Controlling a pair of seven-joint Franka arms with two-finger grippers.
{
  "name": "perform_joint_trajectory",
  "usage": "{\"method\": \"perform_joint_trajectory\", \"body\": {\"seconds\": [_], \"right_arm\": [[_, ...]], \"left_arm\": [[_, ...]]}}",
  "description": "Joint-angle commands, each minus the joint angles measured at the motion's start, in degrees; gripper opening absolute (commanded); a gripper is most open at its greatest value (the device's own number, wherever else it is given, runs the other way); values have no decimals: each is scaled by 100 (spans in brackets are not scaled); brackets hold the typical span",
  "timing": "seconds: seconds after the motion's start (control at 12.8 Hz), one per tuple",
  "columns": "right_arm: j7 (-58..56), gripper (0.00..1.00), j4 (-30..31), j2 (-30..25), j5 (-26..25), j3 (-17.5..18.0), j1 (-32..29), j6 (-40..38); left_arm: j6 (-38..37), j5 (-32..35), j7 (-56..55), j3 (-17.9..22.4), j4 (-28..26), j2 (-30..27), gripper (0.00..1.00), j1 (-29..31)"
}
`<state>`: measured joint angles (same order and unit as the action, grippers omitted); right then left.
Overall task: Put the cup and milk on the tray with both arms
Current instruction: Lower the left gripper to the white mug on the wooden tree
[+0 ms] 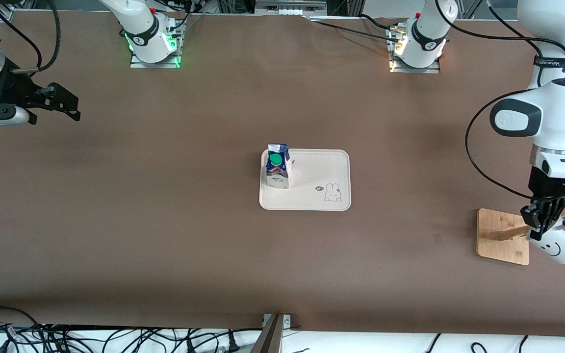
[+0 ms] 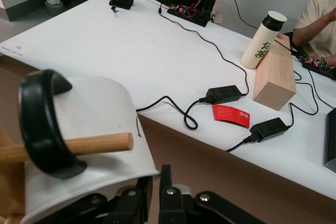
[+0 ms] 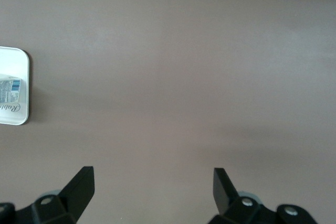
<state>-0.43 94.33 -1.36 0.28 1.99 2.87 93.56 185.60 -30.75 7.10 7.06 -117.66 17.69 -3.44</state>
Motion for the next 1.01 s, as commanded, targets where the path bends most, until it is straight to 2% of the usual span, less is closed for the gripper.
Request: {"method": "perform_joint_trajectory", "body": {"seconds": [0.0,0.62,0.94], "right_arm": [[-53,100,-117,40,-37,73,-94,-31],[-53,100,-117,48,-28,73,-103,-31],[-53,100,-117,49,-28,73,-111,-31]], "left_arm": [[11,87,90,23,42,-47,0,28],[2,78,72,15,24,-108,0,-25],[-50,69,11,-47,-29,-327,0,-42]]}}
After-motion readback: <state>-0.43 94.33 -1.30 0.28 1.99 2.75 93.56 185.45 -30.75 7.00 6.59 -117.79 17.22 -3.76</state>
